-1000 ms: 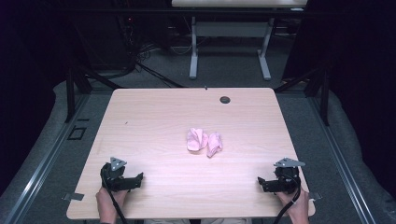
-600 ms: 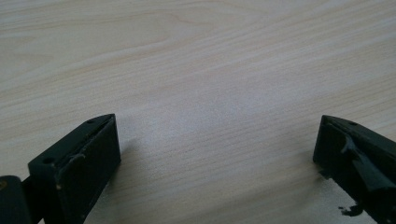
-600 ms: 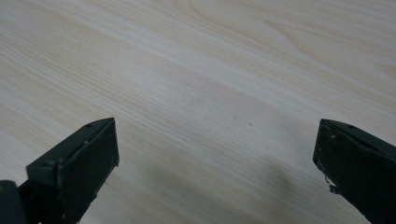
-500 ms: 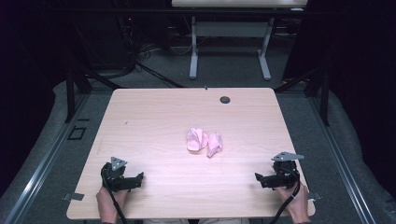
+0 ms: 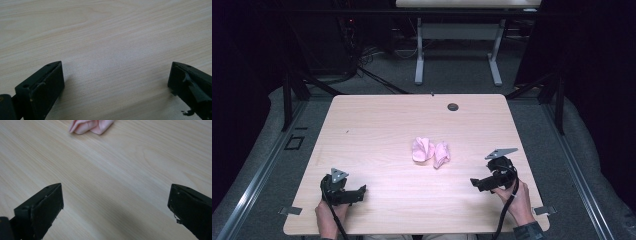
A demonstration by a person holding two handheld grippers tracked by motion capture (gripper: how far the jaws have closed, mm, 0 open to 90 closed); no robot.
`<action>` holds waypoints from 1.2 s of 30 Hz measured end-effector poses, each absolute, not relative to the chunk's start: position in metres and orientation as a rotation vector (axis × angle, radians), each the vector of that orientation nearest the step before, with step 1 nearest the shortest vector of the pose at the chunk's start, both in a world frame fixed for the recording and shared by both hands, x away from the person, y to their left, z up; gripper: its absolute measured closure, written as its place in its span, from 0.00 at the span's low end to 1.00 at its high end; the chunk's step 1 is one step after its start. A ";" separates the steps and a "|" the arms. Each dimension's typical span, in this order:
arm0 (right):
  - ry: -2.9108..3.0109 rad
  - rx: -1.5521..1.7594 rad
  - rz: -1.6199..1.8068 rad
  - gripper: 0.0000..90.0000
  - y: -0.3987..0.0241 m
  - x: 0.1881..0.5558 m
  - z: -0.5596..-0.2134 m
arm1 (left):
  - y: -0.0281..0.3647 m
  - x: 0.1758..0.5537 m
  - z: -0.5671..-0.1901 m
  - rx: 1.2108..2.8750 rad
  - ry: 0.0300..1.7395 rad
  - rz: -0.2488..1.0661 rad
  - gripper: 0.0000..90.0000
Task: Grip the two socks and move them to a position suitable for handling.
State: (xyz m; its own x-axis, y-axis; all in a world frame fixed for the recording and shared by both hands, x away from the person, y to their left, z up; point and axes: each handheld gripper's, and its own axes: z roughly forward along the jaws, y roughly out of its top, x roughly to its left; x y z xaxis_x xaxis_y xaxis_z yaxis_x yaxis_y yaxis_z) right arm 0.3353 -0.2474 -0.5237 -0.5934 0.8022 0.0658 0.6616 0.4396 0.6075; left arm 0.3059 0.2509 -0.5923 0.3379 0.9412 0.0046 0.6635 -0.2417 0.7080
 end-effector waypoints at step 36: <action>2.649 1.263 0.781 0.28 -0.143 0.451 -0.531 | 0.251 0.306 -0.592 1.992 1.404 0.590 0.01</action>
State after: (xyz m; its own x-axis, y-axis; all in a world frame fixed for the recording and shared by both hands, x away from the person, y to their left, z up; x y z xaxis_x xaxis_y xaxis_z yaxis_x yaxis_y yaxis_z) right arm 0.4513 -0.1432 -0.5312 -0.6496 0.7504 0.1219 0.6966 0.5233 0.4908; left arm 0.3058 0.2510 -0.5923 0.3343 0.9425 0.0054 0.6637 -0.2394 0.7087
